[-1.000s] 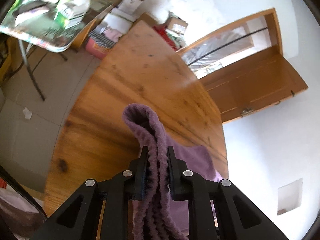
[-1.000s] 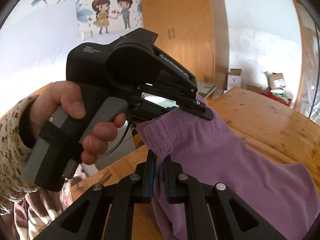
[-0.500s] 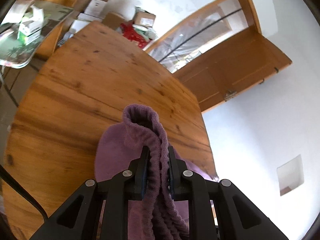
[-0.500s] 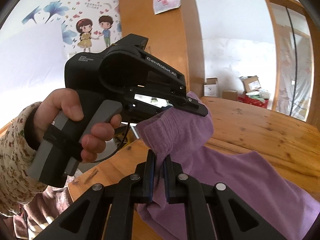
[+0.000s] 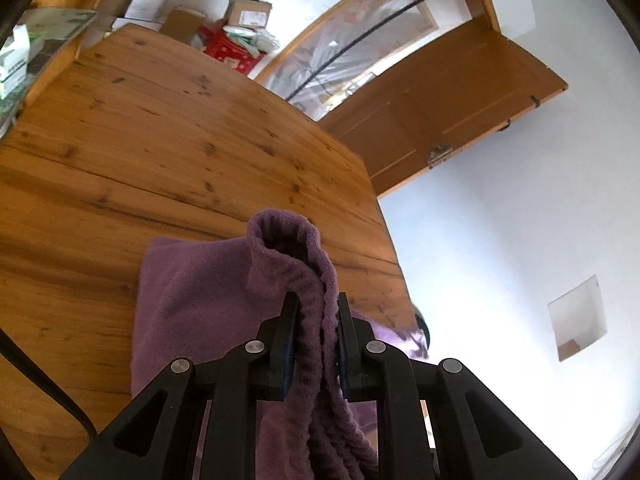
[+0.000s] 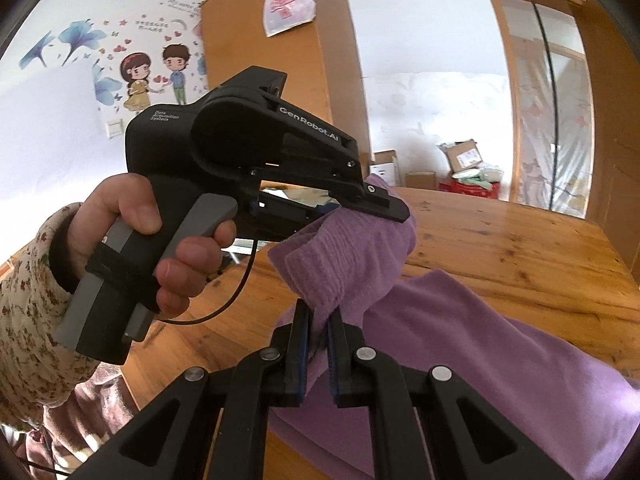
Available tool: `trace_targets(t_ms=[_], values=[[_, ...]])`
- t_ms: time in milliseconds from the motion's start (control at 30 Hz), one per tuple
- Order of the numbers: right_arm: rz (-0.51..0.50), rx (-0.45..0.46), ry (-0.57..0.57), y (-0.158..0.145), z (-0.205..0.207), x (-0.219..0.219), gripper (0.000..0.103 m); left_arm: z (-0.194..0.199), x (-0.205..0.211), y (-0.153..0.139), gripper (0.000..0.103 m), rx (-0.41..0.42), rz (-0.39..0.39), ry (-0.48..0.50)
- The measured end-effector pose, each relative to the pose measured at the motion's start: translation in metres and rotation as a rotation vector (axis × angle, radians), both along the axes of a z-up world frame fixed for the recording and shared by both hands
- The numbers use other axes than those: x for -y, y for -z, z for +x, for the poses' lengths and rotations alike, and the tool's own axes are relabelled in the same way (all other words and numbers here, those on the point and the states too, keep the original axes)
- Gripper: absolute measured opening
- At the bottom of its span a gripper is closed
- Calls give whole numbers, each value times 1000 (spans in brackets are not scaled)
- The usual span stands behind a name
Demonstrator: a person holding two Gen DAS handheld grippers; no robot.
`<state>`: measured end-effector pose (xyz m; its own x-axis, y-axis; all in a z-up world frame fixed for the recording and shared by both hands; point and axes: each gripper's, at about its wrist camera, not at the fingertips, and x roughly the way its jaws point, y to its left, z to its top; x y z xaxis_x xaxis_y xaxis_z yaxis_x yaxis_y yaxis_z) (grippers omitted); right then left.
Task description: Fold clothes
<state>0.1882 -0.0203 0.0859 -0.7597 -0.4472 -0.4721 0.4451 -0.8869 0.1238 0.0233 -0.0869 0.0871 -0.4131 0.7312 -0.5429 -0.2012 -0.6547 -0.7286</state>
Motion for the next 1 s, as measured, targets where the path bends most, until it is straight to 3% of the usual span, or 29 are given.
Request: trace_targets(t_ms=[533, 667, 1000], values=[[5, 115, 86, 36, 5, -37, 8, -14, -57, 38, 20, 99, -9, 84], [-1, 159, 97, 48, 4, -47, 8, -15, -59, 45, 26, 112, -12, 76], [-74, 272, 123, 72, 2, -73, 12, -10, -48, 47, 29, 89, 20, 37]])
